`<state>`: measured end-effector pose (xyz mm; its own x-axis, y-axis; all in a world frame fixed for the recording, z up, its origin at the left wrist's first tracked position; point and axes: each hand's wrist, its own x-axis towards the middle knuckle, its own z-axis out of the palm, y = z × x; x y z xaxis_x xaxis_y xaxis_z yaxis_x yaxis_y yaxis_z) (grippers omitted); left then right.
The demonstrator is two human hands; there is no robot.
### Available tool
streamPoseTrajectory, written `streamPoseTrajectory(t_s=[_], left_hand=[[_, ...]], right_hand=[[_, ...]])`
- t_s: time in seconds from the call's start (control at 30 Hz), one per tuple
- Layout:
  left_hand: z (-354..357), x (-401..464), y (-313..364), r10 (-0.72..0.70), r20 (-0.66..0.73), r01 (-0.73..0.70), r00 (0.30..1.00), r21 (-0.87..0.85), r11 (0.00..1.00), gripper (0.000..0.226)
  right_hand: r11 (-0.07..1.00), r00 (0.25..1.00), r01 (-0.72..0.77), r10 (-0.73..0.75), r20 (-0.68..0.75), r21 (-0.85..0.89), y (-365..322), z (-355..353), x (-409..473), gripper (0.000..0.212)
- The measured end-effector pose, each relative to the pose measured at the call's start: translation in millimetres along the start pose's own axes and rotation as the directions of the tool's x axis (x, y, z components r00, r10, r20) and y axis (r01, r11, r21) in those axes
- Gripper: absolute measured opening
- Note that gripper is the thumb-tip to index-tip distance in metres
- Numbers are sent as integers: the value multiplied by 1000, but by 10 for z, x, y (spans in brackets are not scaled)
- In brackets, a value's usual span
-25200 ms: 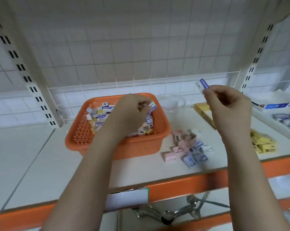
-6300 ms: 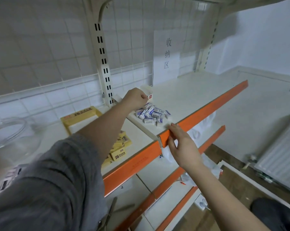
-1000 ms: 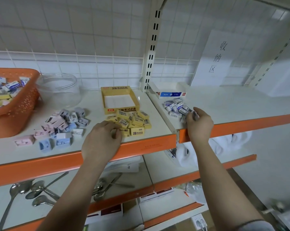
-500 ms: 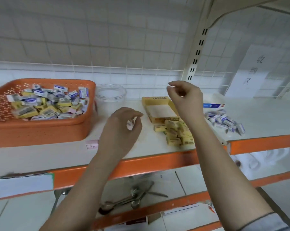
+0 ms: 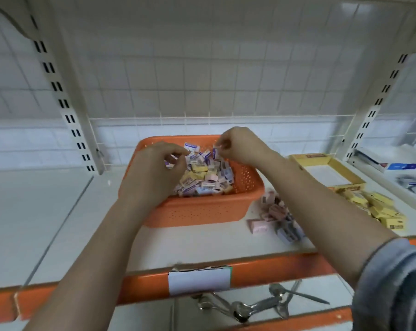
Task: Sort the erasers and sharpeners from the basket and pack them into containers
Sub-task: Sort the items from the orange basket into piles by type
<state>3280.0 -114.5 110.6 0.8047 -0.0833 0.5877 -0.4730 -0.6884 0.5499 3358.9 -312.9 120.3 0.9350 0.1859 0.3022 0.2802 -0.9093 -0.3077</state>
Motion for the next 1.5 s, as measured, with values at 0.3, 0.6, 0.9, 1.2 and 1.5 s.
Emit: streamPoseTrajectory(t_s=[0.3,0.6,0.9,1.2,1.5], left_hand=[[-104,-22,-241,-131,59,129,990,49,990,19],[61,460,-301,-109,381,-9,918,294,956,20],[527,747,-340,-252,643,-75,723,436,897,26],[453,780,-263,-220,577,-31,786,392,919,26],[211,396,99,-77,316,128,946,-144,981,19]], right_hand=[[965,856,134,0,517,-223,-74,361,194,28],[991,1000,-27,27,5,135,-72,4,-72,21],[640,869,-80,421,-261,764,-169,-107,-928,10],[593,788,-91,534,-306,800,-7,-133,-1105,16],[695,636,-462,693,-340,551,537,125,-1514,13]])
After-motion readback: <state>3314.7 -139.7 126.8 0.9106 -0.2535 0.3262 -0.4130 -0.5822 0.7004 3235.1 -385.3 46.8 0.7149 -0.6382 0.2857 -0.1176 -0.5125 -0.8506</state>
